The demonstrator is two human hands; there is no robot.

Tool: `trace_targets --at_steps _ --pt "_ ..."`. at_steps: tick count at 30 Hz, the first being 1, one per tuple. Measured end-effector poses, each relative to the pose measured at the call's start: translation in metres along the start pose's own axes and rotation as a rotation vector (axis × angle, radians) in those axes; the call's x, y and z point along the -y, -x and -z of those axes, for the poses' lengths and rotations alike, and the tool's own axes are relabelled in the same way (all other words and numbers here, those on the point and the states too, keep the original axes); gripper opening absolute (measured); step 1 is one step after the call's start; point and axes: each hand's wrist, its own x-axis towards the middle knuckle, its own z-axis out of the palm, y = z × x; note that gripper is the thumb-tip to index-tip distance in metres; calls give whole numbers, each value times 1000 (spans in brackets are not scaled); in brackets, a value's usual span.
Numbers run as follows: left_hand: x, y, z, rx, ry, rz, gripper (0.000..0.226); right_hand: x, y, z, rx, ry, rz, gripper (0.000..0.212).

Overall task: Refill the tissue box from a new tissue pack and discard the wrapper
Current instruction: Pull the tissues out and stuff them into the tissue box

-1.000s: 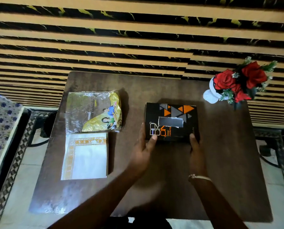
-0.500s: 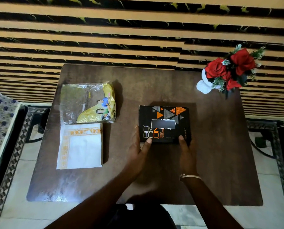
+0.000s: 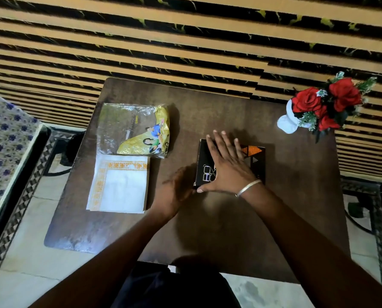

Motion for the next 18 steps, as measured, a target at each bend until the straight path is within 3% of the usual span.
trace_targets --at_steps 7,18 --pt "-1 -12 4 81 51 -86 51 5 -18 -3 117 -25 26 154" --pt "17 -14 -2 113 8 -101 60 8 -17 1 106 12 19 152"
